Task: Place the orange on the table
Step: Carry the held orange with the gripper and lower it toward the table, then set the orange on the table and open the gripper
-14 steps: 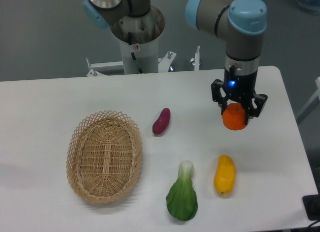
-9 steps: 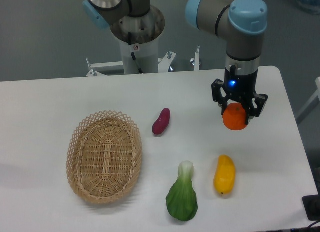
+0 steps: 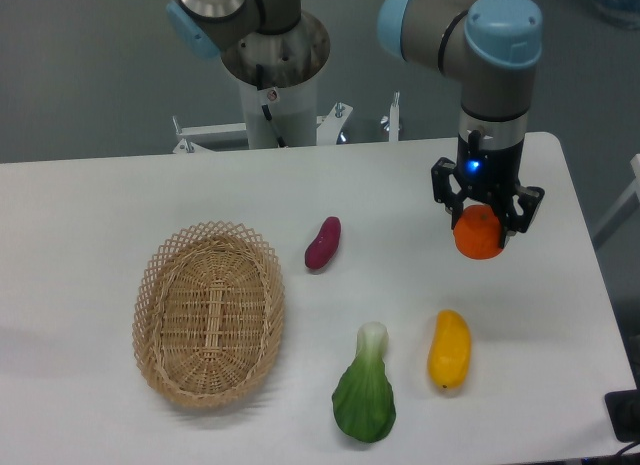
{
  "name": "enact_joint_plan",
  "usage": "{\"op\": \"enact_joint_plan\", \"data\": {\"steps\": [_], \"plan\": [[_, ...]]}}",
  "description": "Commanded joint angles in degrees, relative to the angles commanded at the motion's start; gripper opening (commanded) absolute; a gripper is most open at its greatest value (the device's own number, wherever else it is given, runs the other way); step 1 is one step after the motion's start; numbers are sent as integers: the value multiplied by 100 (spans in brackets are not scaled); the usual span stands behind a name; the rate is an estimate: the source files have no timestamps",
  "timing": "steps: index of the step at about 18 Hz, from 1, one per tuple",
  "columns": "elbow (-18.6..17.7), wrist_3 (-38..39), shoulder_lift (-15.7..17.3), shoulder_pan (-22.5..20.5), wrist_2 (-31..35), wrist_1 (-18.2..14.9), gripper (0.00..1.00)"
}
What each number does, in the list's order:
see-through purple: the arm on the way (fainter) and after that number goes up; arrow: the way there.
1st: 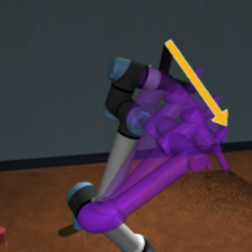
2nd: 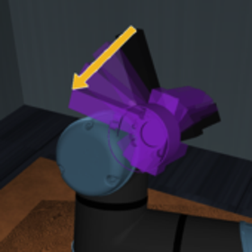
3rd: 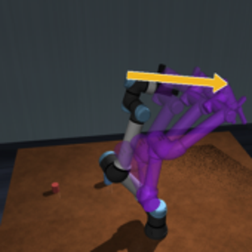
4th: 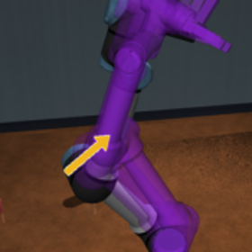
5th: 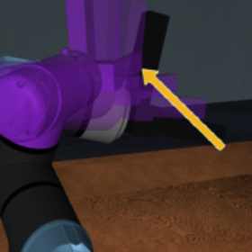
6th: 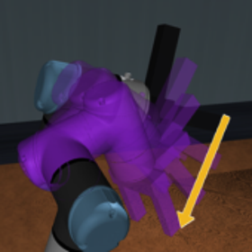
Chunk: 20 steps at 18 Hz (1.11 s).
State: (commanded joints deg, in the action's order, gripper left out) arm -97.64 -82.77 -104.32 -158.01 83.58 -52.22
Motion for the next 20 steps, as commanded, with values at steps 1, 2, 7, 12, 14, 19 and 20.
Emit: {"op": "enact_joint_plan", "data": {"steps": [1,2,7,12,14,19,20], "plan": [[-44,-185,-44,-114,0,62,58],[-114,-378,-53,-211,0,80,58],[-361,-1127,-404,-590,79,370,58],[-413,-1048,-791,-564,88,396,58],[-457,-883,-905,-511,88,440,58],[-449,366,-1125,-248,79,879,57],[-457,410,-1143,-239,88,897,57]]}}
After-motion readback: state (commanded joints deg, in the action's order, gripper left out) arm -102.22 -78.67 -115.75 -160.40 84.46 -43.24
